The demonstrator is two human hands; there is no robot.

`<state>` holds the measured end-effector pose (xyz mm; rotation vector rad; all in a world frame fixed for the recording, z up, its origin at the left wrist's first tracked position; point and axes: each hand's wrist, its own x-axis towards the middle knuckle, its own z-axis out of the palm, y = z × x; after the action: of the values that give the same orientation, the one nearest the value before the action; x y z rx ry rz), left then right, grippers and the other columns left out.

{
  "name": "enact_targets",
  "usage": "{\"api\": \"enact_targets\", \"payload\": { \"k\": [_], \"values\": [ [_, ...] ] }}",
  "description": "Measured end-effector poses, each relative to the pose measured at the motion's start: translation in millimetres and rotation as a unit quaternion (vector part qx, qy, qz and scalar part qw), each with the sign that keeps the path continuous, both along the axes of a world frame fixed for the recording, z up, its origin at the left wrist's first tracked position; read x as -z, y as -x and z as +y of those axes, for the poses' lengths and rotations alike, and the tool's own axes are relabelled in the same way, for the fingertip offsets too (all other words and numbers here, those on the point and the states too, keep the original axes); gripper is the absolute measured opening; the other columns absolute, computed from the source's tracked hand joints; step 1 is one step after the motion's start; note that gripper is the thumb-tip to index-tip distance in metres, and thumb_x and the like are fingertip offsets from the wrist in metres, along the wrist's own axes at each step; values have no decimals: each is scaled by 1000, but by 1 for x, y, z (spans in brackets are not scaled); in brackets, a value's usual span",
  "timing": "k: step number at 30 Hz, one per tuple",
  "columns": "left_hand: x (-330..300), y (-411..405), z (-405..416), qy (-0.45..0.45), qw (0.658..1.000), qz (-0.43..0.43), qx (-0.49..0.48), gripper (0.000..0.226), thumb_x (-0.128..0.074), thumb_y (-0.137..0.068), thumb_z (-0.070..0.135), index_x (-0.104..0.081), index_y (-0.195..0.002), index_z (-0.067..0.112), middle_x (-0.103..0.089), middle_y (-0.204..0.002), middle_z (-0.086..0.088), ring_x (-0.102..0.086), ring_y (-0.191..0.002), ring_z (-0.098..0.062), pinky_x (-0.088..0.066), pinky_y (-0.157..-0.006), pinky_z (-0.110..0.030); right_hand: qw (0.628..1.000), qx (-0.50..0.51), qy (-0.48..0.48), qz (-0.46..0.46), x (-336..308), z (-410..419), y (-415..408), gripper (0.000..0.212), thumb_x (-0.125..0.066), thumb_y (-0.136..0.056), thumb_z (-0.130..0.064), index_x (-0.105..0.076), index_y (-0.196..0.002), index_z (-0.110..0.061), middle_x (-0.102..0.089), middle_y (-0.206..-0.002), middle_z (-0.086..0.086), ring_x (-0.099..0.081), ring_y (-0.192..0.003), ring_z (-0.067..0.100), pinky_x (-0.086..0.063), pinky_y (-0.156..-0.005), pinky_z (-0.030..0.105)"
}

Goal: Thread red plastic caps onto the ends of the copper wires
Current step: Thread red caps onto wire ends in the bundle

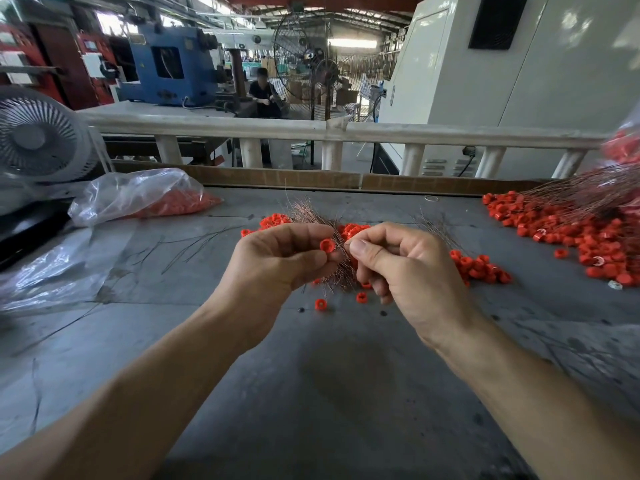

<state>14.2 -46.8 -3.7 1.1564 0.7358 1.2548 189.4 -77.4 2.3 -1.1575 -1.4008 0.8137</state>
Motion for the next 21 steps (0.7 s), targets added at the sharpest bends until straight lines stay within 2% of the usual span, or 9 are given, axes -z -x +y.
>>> {"api": "enact_targets", "payload": {
  "k": [3, 11, 15, 21],
  "values": [
    [1, -1, 0, 3, 1000, -6, 5, 27, -61, -81, -17, -72, -98, 1, -72, -87, -14, -74, -83, -23, -62, -80, -29, 1000, -8, -1, -18, 0, -1, 0, 15, -68, -95, -17, -75, -82, -14, -64, -61, 2, -50, -50, 11, -40, -46, 19],
    [5, -2, 1, -19, 1000, 13, 21, 29, -70, -70, 3, -72, -100, 4, -73, -88, -13, -73, -79, -25, -61, -75, -29, 1000, -1, -2, -22, 2, -2, 1, 16, -70, -95, -20, -75, -80, -16, -64, -59, 0, -51, -49, 8, -42, -47, 21],
    [7, -5, -1, -66, 997, 42, 2, 22, -71, -79, -5, -67, -99, 3, -72, -86, -13, -72, -78, -25, -60, -72, -28, 1000, 9, -3, -23, 4, -2, 1, 18, -71, -94, -21, -75, -77, -19, -64, -58, 0, -52, -48, 4, -41, -47, 19],
    [7, -9, -3, -107, 991, 64, -41, 19, -74, -81, -4, -68, -94, 8, -72, -85, -11, -70, -77, -25, -61, -76, -36, 1000, 13, -7, -2, 5, -3, 7, 17, -70, -95, -22, -74, -79, -19, -61, -57, -2, -48, -46, 10, -38, -43, 21]
  ]
}}
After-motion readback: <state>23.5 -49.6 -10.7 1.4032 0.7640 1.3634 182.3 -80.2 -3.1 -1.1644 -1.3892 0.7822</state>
